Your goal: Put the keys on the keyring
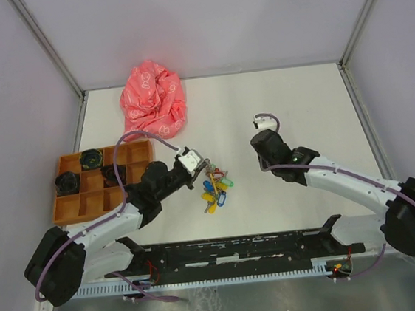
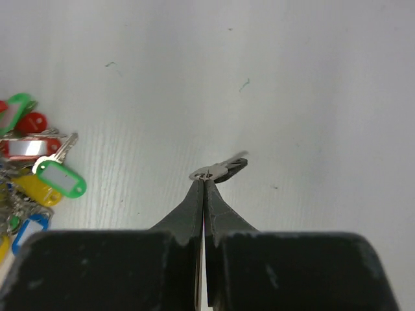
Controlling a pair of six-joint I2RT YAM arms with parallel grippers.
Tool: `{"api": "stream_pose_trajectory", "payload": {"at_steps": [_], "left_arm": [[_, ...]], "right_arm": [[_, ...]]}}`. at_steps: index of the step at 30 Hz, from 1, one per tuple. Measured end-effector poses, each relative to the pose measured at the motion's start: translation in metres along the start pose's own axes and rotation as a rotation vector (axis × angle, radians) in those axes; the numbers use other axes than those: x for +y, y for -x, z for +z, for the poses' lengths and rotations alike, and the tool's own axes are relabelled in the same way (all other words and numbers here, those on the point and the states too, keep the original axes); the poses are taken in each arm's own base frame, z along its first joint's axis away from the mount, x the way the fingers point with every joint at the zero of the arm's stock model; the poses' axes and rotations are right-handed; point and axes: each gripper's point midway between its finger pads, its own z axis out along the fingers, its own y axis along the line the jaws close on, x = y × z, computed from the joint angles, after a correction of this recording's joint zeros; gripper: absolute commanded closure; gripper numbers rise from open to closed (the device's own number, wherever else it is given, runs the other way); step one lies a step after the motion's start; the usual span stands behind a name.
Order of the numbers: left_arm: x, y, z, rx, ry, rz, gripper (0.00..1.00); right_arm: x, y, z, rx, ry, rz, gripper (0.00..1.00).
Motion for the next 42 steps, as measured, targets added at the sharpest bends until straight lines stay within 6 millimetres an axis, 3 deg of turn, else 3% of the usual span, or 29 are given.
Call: {"api": "stream_pose_trajectory", "payload": {"at_steps": [7,12,20,34,42], "left_arm": [[-0.003,0.003,0.000,-0.024,-0.021,0.039,0.97],[-0.009,0.007,-0.001,-0.042,-0.062,0.073,0.97],[-0.017,0.014,-0.003,-0.080,-0.124,0.149,0.97],[-0.042,0.015,-0.009,-0.157,-0.268,0.286,0.97],[-0.051,0.017,-0.012,-0.188,-0.320,0.321,0.97]], "right_arm": [[0.034,0.023,-0.026,-0.153,0.311,-0.176,0.99],[0.066,0.025,-0.039,-0.207,0.530,-0.348,1.00],[0.092,0.030,-0.065,-0.218,0.755,-0.482,0.99],[0.107,0.011,-0.099,-0.406,1.013,-0.799,0.99],[0.110,-0.007,-0.099,-0.488,1.087,-0.993,0.99]]}}
